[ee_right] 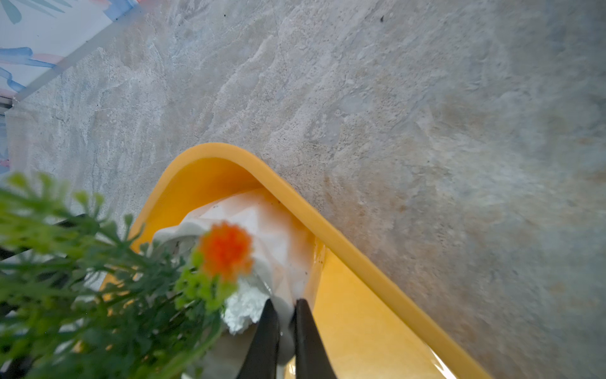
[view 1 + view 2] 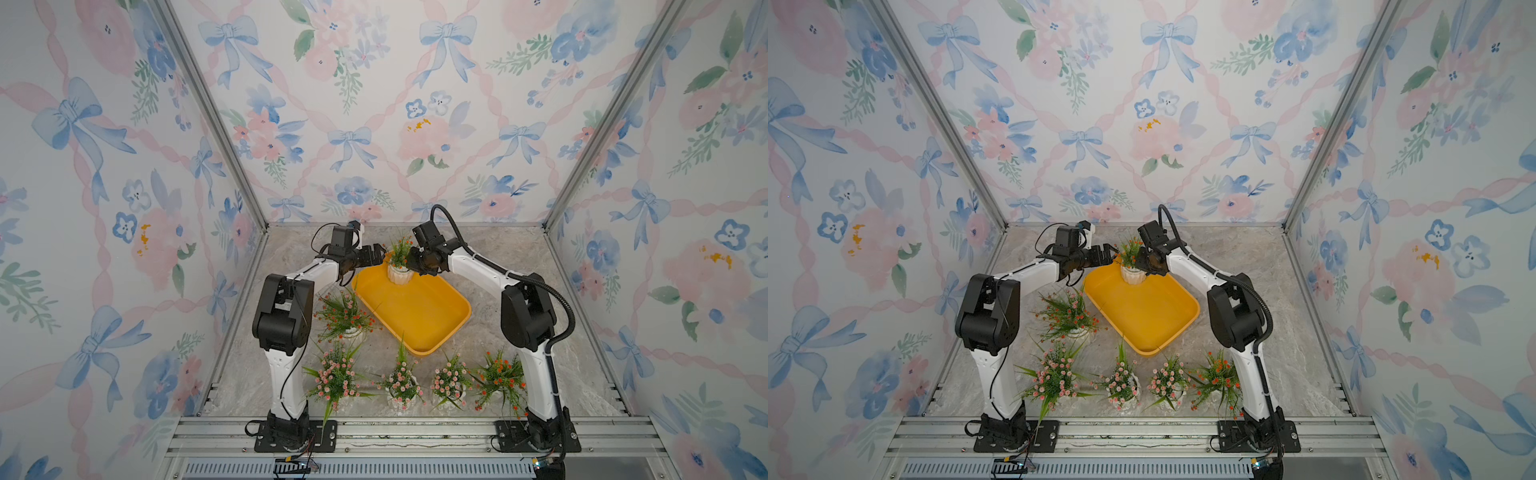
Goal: Put the potted gypsophila into the storage box
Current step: Place the baby's breath potted plant at the storage box.
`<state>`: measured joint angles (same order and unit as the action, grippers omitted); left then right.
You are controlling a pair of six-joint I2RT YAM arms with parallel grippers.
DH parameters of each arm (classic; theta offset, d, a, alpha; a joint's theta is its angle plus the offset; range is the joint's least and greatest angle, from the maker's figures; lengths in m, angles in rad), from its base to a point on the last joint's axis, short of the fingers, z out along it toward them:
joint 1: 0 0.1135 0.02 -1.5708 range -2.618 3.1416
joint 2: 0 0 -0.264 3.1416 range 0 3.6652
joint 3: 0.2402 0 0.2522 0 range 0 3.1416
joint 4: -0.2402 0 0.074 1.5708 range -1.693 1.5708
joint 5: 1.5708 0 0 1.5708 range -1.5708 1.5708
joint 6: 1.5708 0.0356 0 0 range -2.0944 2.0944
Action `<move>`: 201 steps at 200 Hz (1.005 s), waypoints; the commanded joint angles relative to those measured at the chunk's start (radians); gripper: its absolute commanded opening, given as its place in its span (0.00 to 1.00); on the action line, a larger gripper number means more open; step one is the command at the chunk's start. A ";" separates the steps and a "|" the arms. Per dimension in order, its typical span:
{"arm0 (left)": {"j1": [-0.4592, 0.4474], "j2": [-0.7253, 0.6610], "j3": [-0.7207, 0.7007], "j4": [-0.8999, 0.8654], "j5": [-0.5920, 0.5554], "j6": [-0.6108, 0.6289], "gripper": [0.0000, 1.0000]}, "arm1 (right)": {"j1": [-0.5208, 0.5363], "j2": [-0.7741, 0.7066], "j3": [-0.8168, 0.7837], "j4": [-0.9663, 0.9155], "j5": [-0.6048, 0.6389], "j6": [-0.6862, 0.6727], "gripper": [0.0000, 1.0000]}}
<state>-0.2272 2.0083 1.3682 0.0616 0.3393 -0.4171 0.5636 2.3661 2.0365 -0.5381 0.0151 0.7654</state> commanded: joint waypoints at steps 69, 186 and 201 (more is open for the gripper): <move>0.005 -0.059 -0.032 -0.001 -0.038 0.000 0.98 | -0.028 0.011 0.035 0.030 -0.040 0.003 0.30; 0.009 -0.115 -0.036 0.001 -0.203 0.047 0.98 | -0.053 -0.226 -0.162 0.106 0.086 -0.041 0.55; 0.012 -0.142 -0.042 0.000 -0.239 0.076 0.98 | -0.054 -0.277 -0.210 0.105 0.144 -0.062 0.61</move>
<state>-0.2260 1.9415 1.3403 0.0536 0.1898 -0.3973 0.5186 2.1773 1.8896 -0.4423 0.0448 0.7433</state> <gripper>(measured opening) 0.979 0.574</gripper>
